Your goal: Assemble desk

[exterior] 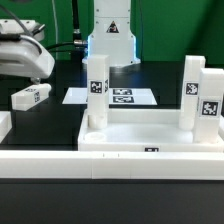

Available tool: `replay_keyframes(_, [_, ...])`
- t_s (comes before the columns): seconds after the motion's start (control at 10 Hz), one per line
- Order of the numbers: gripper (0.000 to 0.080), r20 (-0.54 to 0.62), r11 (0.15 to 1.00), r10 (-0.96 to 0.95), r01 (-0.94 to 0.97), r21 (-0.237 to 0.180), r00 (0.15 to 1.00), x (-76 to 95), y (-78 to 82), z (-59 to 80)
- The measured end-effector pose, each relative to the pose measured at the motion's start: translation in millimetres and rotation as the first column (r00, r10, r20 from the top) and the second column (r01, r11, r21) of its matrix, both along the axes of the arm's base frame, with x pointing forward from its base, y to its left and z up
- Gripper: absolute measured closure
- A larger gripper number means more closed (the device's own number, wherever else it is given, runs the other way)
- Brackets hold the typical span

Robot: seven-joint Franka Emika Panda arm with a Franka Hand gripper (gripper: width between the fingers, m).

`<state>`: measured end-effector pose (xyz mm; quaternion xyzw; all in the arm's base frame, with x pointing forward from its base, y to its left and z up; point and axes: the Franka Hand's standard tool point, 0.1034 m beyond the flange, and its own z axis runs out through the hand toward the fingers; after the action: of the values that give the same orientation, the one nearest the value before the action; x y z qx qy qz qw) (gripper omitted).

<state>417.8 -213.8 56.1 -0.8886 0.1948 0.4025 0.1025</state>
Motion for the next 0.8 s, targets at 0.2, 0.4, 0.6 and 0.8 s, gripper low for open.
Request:
replay_keyframes(0.2, [0.0151,-0.112,0.999,-0.005,0.009,0.037,0.994,-7.3,-2.0,-1.0])
replay_keyframes(0.4, [0.0151,-0.187,0.998,0.001,0.01,0.061,0.982,-12.0,-2.4,-12.3])
replay_keyframes(0.6, [0.0151,-0.169,0.999,0.011,-0.001,0.053,0.986,-11.3,-1.1,-22.1])
replay_keyframes(0.8, [0.0151,-0.159,0.999,0.015,-0.008,0.045,0.987,-13.6,0.4,-32.8])
